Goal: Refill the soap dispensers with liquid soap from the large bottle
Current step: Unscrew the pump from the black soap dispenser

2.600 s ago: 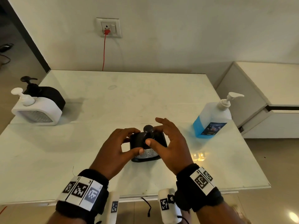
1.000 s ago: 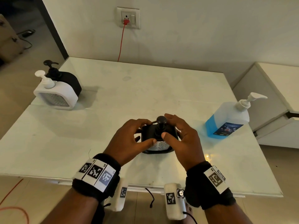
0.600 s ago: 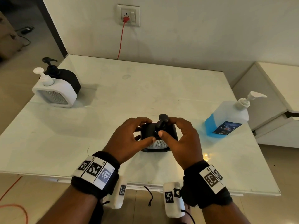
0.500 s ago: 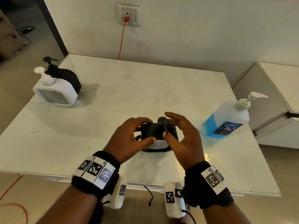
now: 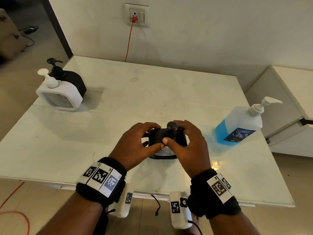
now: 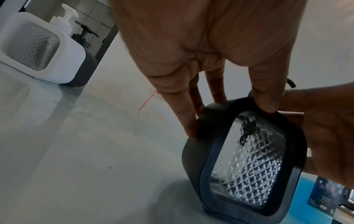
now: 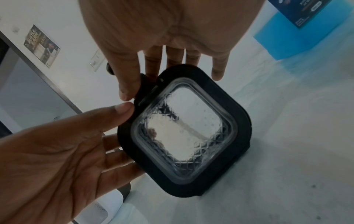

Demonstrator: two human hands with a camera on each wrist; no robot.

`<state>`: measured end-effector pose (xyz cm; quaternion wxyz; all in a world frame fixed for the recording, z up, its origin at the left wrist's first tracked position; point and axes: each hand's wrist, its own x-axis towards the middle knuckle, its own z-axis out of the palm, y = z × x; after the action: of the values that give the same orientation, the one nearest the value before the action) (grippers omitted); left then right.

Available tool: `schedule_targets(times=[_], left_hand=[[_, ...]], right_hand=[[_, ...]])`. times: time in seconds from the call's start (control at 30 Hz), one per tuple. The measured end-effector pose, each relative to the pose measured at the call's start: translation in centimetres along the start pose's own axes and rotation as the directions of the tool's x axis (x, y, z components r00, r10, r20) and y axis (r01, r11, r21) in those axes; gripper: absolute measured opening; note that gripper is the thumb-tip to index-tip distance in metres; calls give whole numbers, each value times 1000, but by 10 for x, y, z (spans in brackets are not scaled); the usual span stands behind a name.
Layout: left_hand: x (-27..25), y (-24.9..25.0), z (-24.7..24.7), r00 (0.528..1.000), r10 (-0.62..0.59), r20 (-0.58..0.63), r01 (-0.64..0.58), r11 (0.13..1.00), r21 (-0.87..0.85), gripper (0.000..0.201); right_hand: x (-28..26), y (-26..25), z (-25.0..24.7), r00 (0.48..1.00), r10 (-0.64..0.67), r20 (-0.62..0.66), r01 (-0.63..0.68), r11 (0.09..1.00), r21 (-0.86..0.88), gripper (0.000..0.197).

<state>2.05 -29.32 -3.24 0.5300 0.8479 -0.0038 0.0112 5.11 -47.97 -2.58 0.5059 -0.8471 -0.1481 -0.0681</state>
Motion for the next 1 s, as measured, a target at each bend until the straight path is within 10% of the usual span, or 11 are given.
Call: schedule_targets(times=[0.3, 1.0], left_hand=[[1, 1, -1, 999, -32, 18, 31, 999, 17, 49], [3, 6, -3, 997, -57, 44, 54, 996, 77, 53]], right_hand=[[14, -17, -19, 990, 0, -140, 36, 967, 253, 44], [11, -29, -25, 990, -14, -143, 43, 979, 198, 38]])
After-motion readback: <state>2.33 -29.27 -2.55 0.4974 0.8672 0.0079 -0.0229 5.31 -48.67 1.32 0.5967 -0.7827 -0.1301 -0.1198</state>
